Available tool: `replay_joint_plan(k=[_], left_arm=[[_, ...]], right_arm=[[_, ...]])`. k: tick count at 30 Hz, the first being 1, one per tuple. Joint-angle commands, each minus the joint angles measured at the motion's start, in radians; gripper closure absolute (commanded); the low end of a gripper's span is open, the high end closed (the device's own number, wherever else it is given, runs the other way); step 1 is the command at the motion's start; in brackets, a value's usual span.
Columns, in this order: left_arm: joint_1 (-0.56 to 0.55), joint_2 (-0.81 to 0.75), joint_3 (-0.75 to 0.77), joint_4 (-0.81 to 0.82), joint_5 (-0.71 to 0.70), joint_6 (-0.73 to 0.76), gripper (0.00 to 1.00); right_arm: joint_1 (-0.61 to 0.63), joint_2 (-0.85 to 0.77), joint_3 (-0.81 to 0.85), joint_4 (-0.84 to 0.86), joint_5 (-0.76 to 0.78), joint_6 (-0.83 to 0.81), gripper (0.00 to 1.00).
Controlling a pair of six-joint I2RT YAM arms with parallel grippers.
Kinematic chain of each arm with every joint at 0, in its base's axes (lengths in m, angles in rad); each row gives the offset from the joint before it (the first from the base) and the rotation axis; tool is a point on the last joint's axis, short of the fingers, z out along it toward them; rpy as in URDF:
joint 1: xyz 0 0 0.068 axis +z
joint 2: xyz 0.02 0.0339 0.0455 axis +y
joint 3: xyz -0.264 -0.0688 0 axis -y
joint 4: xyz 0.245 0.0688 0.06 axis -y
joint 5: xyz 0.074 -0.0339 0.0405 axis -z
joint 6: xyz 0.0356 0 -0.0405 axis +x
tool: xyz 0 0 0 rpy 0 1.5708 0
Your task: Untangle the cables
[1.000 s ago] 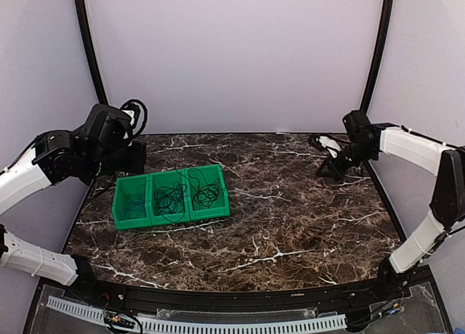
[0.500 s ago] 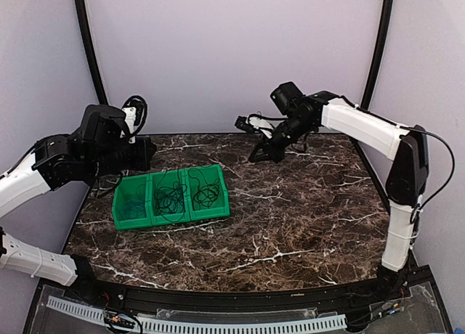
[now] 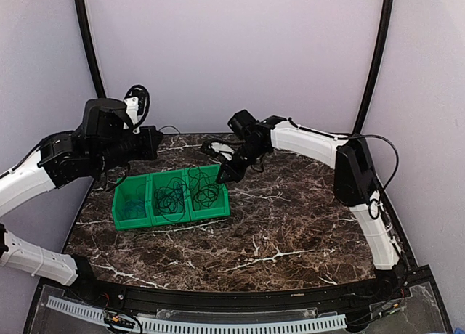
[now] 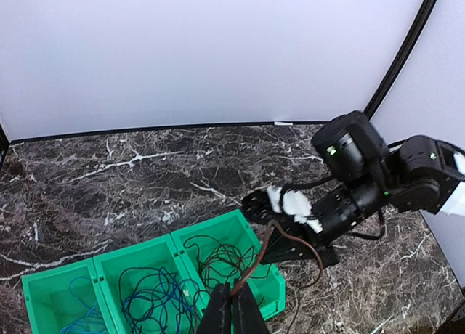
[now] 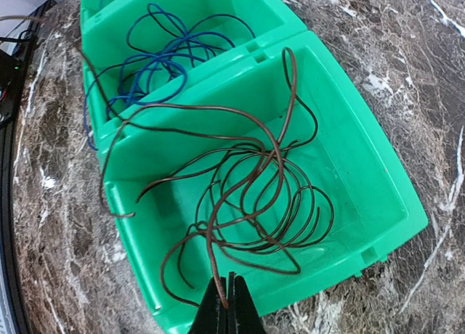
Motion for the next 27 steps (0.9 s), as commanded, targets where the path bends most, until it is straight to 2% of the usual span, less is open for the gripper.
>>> replay_joint_plan(k=[1,2,5,10,13,21,27], left_arm=[[-0.005,0.050,0.071,0.151,0.018,0.051,1.00],[-0.005,0.074,0.083,0.163,0.035,0.062,1.00],[-0.004,0.127,0.140,0.207,0.064,0.077,1.00],[-0.005,0.212,0.172,0.237,0.076,0.095,1.00],[-0.005,0.244,0.158,0.266,0.055,0.106,1.00],[0.002,0.369,0.137,0.396,-0.001,0.181,1.00],[0.043,0.538,0.250,0.387,-0.002,0.202,1.00]], right_arm=[[0.013,0.089,0.080,0.067,0.041,0.087,0.96],[0.013,0.103,0.097,0.060,0.045,0.093,0.89],[0.012,0.069,0.081,0.049,0.033,0.094,0.80],[0.010,-0.152,-0.172,0.137,0.100,0.070,0.63],[0.006,-0.273,-0.300,0.161,0.128,0.047,0.56],[-0.045,-0.498,-0.593,0.207,0.181,0.000,0.51],[-0.164,-0.641,-0.824,0.238,0.113,-0.023,0.50]])
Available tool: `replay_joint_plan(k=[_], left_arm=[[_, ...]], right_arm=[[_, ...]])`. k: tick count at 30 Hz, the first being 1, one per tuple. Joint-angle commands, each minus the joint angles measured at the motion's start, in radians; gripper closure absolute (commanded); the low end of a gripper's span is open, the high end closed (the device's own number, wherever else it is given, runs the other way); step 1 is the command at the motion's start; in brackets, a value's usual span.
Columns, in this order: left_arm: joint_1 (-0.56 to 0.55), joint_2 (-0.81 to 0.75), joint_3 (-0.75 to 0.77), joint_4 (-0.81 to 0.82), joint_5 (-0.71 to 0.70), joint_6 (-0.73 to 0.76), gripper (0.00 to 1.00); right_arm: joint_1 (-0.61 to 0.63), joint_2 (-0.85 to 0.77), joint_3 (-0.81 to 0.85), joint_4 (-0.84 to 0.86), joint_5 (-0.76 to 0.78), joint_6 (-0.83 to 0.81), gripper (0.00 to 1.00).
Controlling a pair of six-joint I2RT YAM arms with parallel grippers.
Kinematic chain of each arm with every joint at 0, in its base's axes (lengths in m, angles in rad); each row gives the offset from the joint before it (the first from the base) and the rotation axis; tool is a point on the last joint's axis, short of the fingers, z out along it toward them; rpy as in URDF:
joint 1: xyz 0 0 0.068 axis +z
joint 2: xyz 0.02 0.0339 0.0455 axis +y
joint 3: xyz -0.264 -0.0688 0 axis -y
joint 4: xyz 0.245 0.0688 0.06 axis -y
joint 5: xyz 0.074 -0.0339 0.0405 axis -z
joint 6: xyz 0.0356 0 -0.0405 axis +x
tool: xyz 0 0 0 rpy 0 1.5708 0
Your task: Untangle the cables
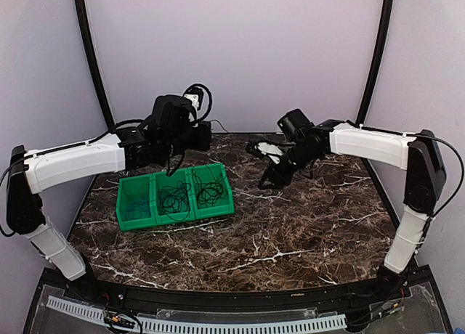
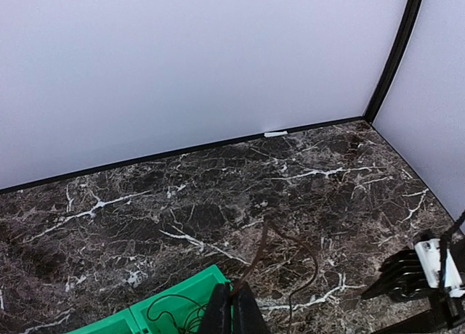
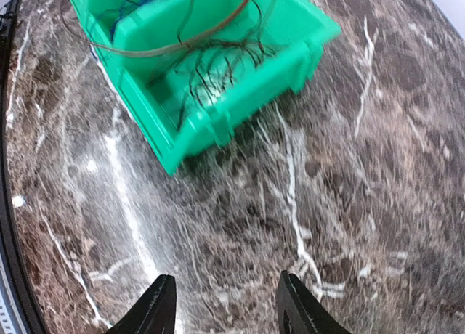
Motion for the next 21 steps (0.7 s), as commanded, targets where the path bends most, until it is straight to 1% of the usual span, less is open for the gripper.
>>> replay_joint_plan(k=[1,4,6,9,10,13,19,21], left_arm=[[0.049,0.103,0.098,0.017,-0.003,0.032,1.00],[0.089,0.174,0.139,-0.020,0.020,0.007,1.00],[0.111,0.190,0.144,-0.050,0.009,-0.007,1.00],[0.126,0.167,0.118,-0.083,-0.025,-0.016,1.00],[0.127,0.156,0.087,-0.084,-0.027,-0.016,1.00],[0.130,0.091,0.020,-0.097,-0.041,-0.024,1.00],[0.131,-0.023,-0.122,-0.115,-0.057,-0.059,1.00],[0.131,-0.069,-0.159,-0.082,-0.019,-0.051,1.00]], right_arm=[[-0.087,-0.125,-0.175,0.047,-0.034,-0.034,0.50],[-0.120,-0.234,-0.323,0.101,-0.019,-0.049,0.50],[-0.136,-0.302,-0.414,0.144,-0.022,-0.053,0.50],[-0.162,-0.388,-0.523,0.209,-0.054,-0.062,0.49],[-0.170,-0.408,-0.547,0.219,-0.065,-0.070,0.49],[-0.194,-0.436,-0.561,0.234,-0.083,-0.079,0.48],[-0.198,-0.400,-0.559,0.227,-0.089,-0.095,0.48],[-0.198,-0.393,-0.561,0.225,-0.094,-0.100,0.48]])
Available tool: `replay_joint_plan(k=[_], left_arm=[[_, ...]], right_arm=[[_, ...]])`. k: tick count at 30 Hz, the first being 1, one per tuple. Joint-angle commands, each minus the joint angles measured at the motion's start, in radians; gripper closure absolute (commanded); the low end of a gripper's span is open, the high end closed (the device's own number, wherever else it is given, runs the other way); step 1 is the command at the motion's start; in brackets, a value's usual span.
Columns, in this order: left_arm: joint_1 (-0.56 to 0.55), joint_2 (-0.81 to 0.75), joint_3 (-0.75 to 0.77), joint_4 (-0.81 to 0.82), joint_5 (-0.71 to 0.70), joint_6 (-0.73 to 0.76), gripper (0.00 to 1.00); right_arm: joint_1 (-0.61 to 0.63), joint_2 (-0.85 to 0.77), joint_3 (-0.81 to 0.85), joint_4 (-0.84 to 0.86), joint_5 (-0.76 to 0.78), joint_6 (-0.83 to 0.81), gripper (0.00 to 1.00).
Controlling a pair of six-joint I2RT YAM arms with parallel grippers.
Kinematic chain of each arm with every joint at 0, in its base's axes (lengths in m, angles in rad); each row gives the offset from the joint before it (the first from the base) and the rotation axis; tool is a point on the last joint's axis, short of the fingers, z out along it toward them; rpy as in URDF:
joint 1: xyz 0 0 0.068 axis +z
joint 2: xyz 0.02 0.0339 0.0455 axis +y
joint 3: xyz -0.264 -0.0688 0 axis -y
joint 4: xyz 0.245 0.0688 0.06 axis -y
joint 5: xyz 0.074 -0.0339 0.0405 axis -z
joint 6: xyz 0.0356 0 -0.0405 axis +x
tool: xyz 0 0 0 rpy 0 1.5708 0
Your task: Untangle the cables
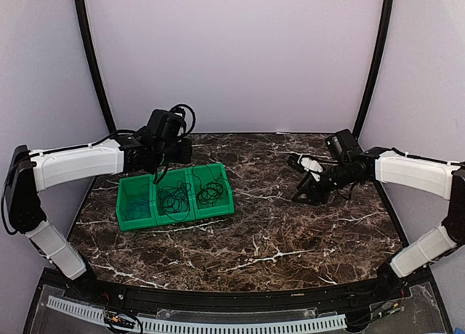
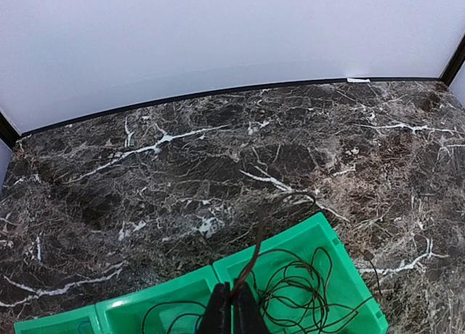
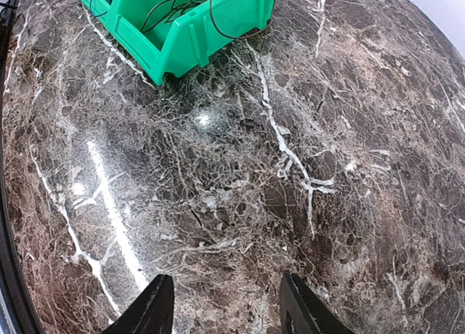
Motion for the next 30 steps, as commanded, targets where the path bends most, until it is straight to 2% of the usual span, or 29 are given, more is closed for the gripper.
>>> replay_joint_plan(k=[1,5,15,23,30], left_arm=[[-0.002,-0.133,-0.075,0.062,0.066,-0.007,1.00],[-0.003,-0.174,-0.080,0.142,0.274,0.044,1.00],[-0.015,-0.006,0.087,0.178,0.494,0.041,1.00],[-0.023,0.145,0.278,0.116,0.504,0.047,1.00],[-0.062,0.055,0.290,0.018,0.411,0.082,1.00]], right_arm=[[-0.004,0.021,-0.012,0.033,-0.028,-0.023,0.48],[-0.003,0.028,-0.018,0.037,-0.026,-0.028,0.48],[-0.004,0.040,-0.026,0.041,-0.020,-0.036,0.48],[-0.003,0.068,-0.018,0.026,-0.022,-0.048,0.48],[-0.003,0.067,-0.024,0.027,-0.016,-0.054,0.48]])
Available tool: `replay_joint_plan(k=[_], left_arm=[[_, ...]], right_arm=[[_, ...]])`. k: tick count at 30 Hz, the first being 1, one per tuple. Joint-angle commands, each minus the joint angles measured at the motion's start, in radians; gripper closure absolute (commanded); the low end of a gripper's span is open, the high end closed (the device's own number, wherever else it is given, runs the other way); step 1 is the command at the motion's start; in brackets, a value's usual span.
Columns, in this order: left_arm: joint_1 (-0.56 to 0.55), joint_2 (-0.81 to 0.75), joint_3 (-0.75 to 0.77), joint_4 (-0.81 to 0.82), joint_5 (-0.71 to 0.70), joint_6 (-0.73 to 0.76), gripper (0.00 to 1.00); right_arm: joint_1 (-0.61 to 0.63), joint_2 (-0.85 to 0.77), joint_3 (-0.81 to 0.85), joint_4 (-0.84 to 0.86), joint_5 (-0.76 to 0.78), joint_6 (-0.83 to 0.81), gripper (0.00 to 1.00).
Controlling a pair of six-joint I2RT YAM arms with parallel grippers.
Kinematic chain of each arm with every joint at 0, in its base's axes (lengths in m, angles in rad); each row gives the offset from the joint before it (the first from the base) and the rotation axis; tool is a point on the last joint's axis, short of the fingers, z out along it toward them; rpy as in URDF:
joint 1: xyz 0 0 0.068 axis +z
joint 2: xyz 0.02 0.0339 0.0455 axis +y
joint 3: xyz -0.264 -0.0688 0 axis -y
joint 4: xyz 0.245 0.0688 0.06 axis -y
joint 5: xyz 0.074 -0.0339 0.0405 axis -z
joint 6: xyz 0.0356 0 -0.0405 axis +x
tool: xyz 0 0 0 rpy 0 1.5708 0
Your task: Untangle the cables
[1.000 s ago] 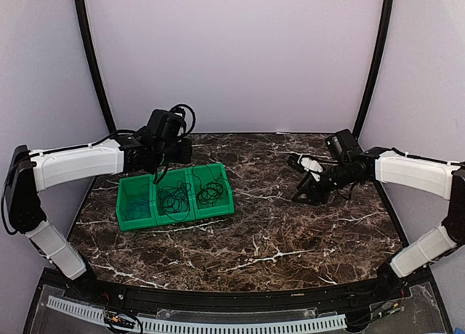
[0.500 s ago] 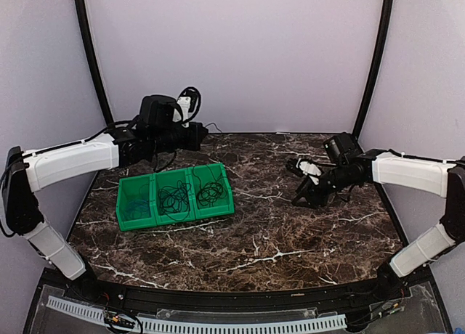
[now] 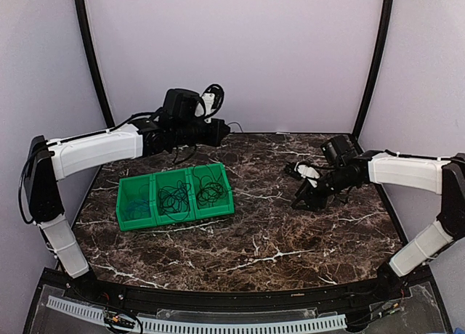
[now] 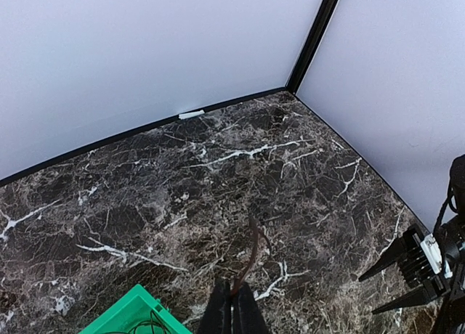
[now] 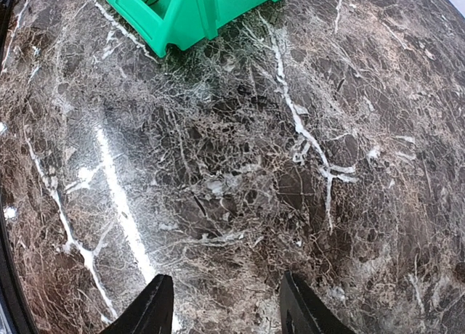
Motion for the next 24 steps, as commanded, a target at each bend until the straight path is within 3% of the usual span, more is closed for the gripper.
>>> replay_joint_plan(k=[1,9,24], left_arm=[[-0.024,-0.112,0.026,-0.108,-0.067,0.038,1.00],[-0.023,-0.213,-0.048,-0.298,-0.311,0.070,1.00],[-0.003,-0.079,-0.104,-0.337,-0.458,0.083,1.00]], right_arm=[[-0.003,0.006,-0.003,0.015,-0.005,-0.016,0.48],[-0.002,0.023,0.010,-0.003,-0.015,-0.024,0.48],[-0.003,0.021,0.005,-0.006,-0.012,-0.025,0.48]])
